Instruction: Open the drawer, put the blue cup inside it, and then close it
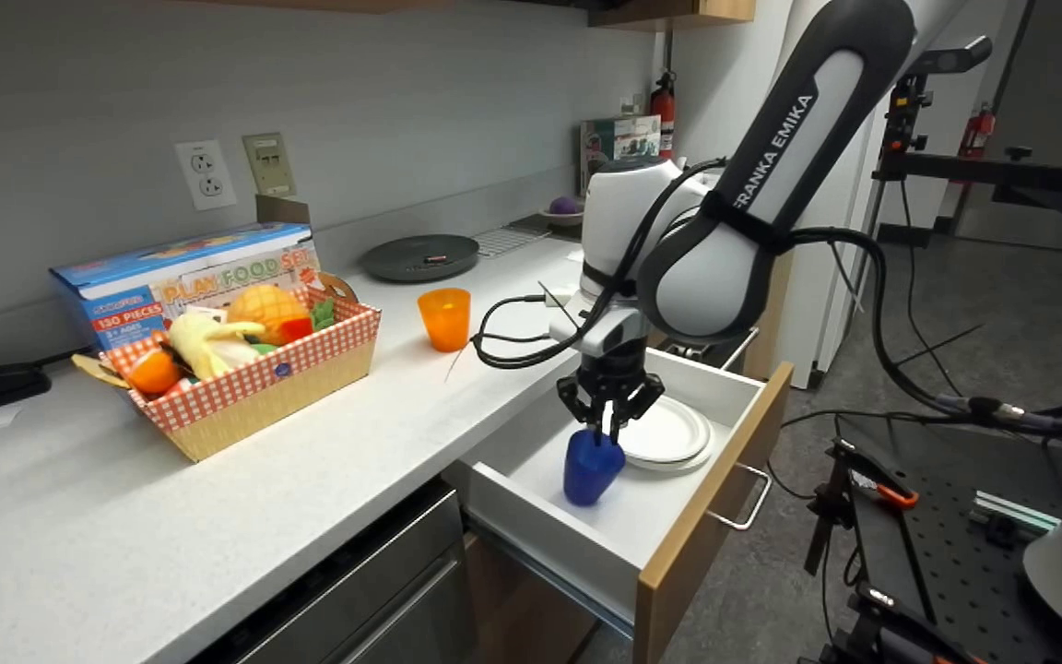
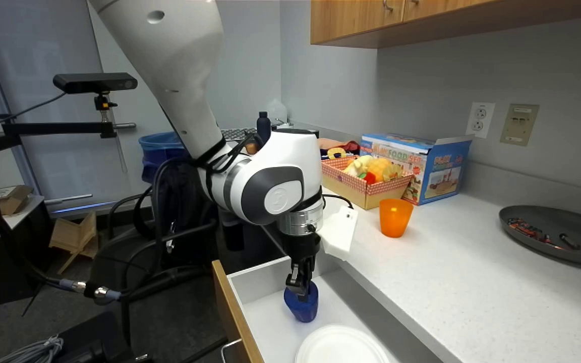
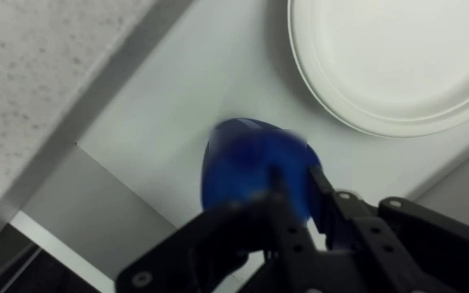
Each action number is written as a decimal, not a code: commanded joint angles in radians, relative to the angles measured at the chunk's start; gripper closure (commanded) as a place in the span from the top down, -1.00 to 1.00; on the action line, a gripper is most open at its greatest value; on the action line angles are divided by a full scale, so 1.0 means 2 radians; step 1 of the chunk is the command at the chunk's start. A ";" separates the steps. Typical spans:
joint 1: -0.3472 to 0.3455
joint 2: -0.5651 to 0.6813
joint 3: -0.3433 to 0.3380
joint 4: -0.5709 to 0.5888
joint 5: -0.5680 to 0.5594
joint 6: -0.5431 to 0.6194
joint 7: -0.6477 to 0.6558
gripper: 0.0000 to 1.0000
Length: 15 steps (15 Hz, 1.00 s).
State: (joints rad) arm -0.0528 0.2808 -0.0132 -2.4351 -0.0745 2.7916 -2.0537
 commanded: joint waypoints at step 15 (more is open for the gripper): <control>-0.011 -0.094 0.016 -0.039 -0.026 -0.060 0.004 1.00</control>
State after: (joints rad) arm -0.0582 0.2215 -0.0027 -2.4519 -0.1067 2.7580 -2.0201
